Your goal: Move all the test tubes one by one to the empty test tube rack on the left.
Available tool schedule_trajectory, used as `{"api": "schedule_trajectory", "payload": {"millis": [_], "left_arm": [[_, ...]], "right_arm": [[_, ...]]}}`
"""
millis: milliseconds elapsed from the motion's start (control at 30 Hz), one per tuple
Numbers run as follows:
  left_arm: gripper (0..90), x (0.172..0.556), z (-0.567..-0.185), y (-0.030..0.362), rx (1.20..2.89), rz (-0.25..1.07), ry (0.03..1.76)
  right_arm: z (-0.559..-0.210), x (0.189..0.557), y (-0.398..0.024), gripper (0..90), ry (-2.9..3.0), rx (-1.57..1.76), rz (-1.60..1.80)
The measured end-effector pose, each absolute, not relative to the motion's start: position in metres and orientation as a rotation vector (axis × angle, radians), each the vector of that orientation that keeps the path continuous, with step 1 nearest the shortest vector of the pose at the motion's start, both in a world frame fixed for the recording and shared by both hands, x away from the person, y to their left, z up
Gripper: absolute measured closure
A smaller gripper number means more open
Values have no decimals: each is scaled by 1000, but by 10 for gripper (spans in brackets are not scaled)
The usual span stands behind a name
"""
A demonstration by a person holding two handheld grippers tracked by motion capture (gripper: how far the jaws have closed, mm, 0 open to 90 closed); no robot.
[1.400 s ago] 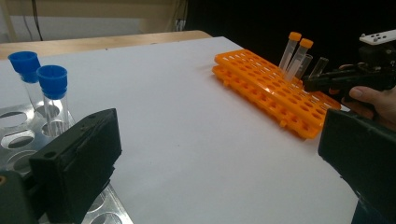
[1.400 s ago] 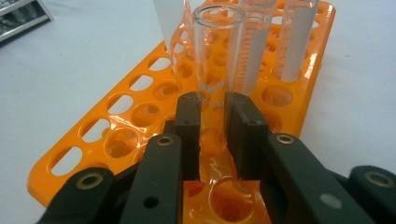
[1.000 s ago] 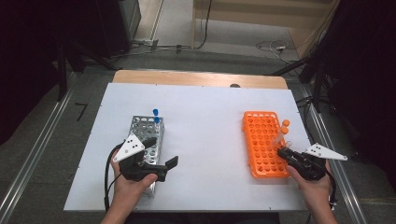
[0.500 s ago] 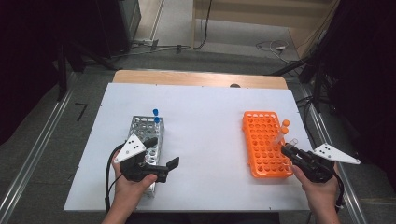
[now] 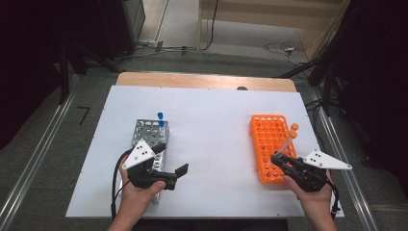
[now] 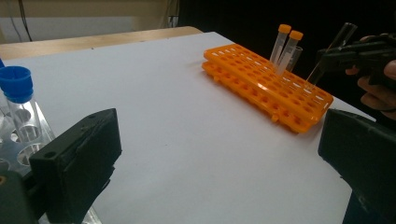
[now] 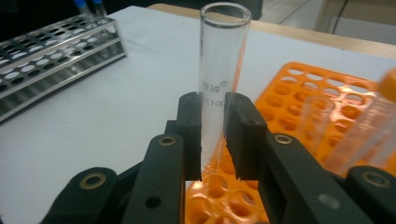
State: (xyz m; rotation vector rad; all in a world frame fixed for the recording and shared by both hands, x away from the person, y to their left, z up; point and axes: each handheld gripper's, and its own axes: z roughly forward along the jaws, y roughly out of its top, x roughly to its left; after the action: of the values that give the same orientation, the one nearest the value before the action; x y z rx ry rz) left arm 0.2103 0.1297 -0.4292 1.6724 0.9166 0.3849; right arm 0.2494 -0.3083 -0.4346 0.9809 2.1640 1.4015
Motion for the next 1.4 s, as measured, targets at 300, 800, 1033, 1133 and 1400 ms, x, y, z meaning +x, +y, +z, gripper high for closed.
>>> {"api": "schedule_trajectory", "payload": {"millis": [300,800,1033,1133,1400], "left_arm": [[0,210,-429,121,1686,365,893],[0,216,-428,101,1721,344,853],[2,224,-423,91,1728,339,825],[2,228,-421,87,1729,339,817],[18,232,-423,80,1742,320,802]], "right_arm": [[-443,247,-280,739,2247,933,1434],[-444,256,-235,739,2347,856,1439],[-442,266,-214,739,2389,810,1434],[-441,269,-206,738,2408,787,1442],[-446,266,-189,739,2467,732,1490]]}}
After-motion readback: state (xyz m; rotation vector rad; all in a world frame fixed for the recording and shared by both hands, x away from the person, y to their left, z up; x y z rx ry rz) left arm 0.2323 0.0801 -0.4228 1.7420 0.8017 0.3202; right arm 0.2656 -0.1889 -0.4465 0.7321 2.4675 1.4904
